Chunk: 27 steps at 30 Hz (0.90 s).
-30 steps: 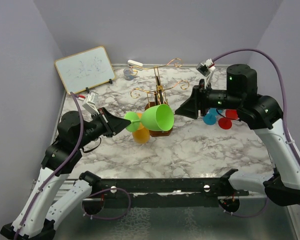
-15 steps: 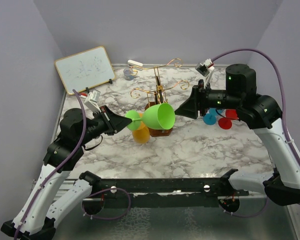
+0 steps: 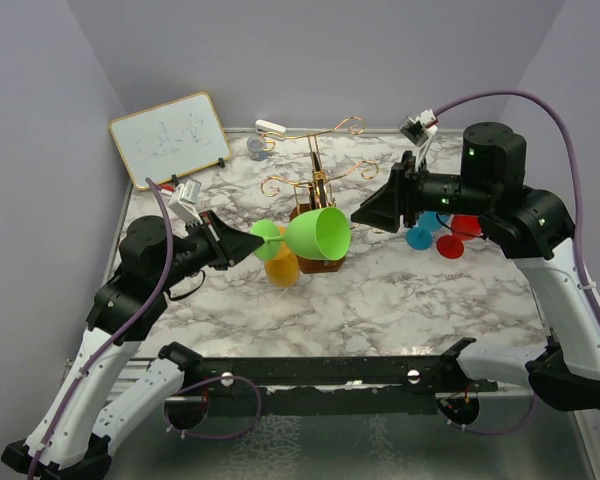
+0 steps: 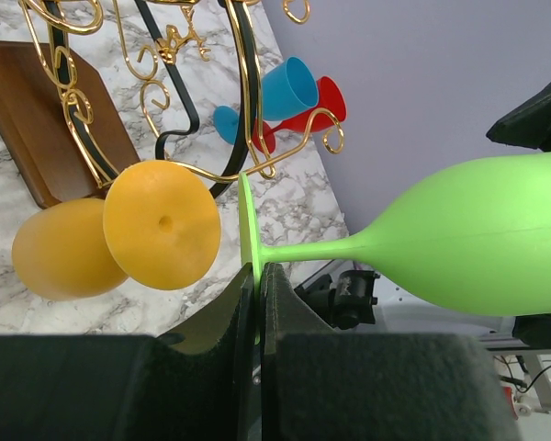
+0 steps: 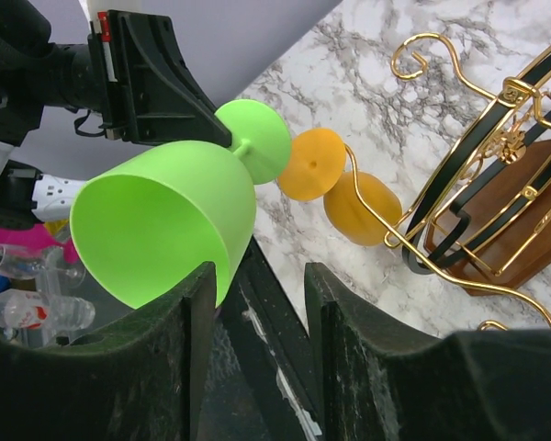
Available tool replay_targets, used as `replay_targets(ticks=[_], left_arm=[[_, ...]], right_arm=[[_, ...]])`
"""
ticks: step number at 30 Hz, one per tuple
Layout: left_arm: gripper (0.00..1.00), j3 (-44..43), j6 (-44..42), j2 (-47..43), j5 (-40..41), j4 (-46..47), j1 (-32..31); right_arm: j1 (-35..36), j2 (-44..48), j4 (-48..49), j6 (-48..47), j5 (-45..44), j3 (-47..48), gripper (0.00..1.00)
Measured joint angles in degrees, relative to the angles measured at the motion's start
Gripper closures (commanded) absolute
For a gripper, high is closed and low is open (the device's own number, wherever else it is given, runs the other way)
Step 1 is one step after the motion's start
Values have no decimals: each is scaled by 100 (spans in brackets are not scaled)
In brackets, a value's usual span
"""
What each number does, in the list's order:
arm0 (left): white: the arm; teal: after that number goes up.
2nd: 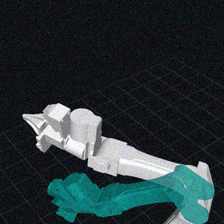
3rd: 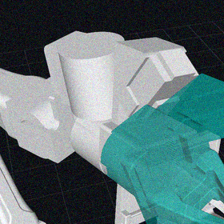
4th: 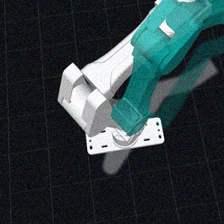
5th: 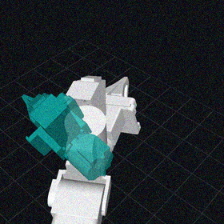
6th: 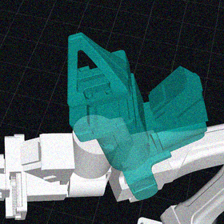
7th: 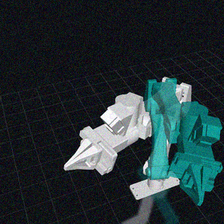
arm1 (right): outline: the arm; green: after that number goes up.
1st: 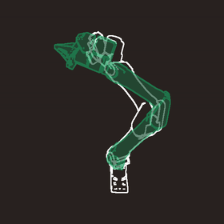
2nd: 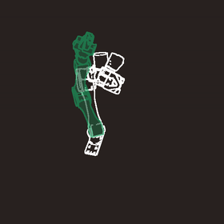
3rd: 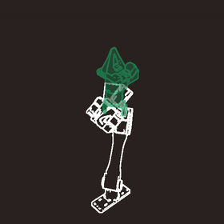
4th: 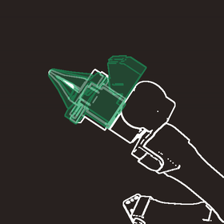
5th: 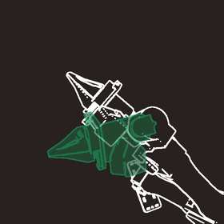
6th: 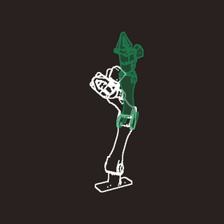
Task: Take the wine glass off the wine glass rack
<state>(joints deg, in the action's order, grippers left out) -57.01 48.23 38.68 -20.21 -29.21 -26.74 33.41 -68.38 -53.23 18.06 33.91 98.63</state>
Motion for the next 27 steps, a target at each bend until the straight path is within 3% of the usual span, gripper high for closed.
replay_targets(ticks=[14,16,17,18,19,23,24,27], left_arm=[[100,-90,-22,389,-85,94,0],[100,-101,-24,422,-105,101,0],[100,-170,-44,450,-162,109,0],[97,-170,-44,450,-166,111,0],[88,-186,-48,450,-168,109,0],[43,-363,-85,396,-177,48,-2],[36,-374,-114,372,-142,35,0],[32,-387,-133,330,-26,-83,4]], right_arm=[[302,-293,232,66,177,-208,60],[535,-382,249,83,81,-229,72],[931,-555,271,118,-254,-243,98],[931,-555,271,118,-254,-243,99],[981,-566,271,111,-402,-247,99],[1014,-542,162,205,-1394,-293,99],[1058,-507,149,234,-1519,-295,99],[1139,-236,24,334,-1934,-293,99]])
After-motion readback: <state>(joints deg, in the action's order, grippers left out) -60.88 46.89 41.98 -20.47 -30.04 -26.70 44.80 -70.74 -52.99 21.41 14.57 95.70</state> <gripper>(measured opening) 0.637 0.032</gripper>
